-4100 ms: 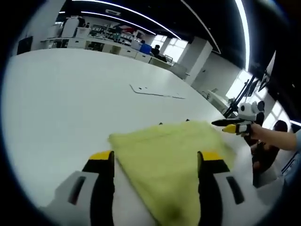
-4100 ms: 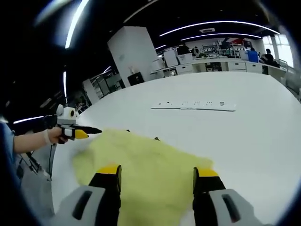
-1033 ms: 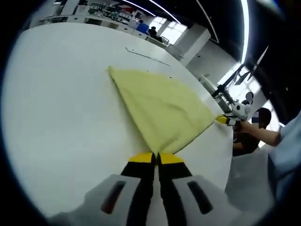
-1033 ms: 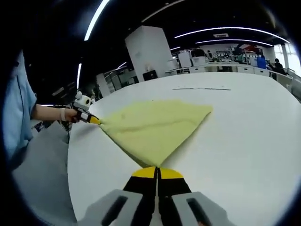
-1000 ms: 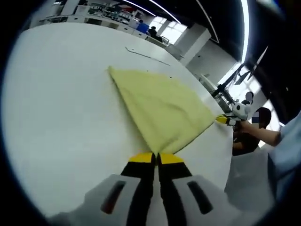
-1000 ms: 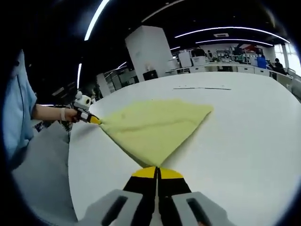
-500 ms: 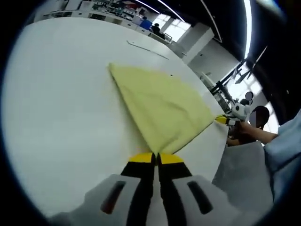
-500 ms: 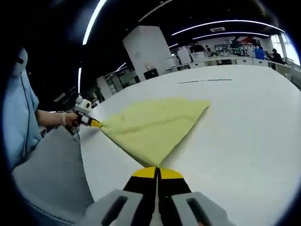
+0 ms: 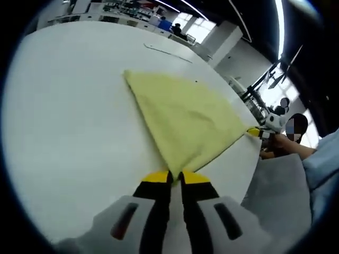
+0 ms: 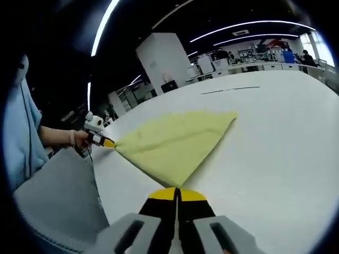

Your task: Fold the garment on the visible template until the final outline fits inside the template.

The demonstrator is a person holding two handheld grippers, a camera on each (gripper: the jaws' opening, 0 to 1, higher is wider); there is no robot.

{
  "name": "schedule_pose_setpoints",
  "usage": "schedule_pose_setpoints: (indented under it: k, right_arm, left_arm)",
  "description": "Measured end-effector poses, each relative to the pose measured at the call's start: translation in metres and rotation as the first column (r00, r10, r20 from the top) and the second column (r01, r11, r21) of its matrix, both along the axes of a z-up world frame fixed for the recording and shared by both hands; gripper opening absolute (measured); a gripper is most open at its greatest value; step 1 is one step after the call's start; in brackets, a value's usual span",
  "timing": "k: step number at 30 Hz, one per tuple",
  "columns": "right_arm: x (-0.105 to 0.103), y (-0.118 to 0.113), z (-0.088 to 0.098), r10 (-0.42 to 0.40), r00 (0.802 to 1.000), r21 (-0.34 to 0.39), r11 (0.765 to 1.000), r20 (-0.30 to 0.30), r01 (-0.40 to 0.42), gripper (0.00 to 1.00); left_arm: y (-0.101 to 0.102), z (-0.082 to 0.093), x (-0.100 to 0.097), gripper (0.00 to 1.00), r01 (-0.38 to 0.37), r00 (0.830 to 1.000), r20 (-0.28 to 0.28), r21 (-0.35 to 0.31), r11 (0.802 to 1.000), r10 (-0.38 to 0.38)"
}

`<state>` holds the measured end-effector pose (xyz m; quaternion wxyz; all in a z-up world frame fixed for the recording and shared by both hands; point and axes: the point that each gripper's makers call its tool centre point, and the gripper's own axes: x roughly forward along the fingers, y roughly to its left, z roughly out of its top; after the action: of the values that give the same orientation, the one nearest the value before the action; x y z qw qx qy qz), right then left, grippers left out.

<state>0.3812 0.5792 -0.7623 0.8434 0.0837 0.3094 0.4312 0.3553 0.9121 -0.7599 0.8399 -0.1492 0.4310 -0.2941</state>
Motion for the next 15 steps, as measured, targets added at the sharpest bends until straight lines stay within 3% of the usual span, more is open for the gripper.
schedule_pose_setpoints:
  k: [7,9,12,15]
  right_arm:
    - [-0.002,0.004,-0.003,0.012,1.0,-0.019,1.0,0.011,-0.012,0.0]
    - [0.002,0.001,-0.005,-0.021,1.0,-0.009,1.0,0.005,0.021,0.0]
    - [0.0,0.001,0.001,-0.04,0.999,0.025,0.999,0.028,0.04,0.0]
    - [-0.002,0.0,0.008,-0.066,0.997,0.067,0.996,0.037,0.063,0.0]
  left_arm:
    - [0.004,0.0,0.009,0.04,-0.081,0.997,0.009,-0.038,0.996,0.081]
    - [0.009,0.002,0.011,0.07,-0.095,0.995,0.02,0.005,0.995,0.095]
    - [0.009,0.015,0.017,0.16,-0.124,0.991,0.058,0.002,0.992,0.123]
    - [0.008,0.027,0.016,0.17,-0.133,0.989,0.063,0.004,0.991,0.132]
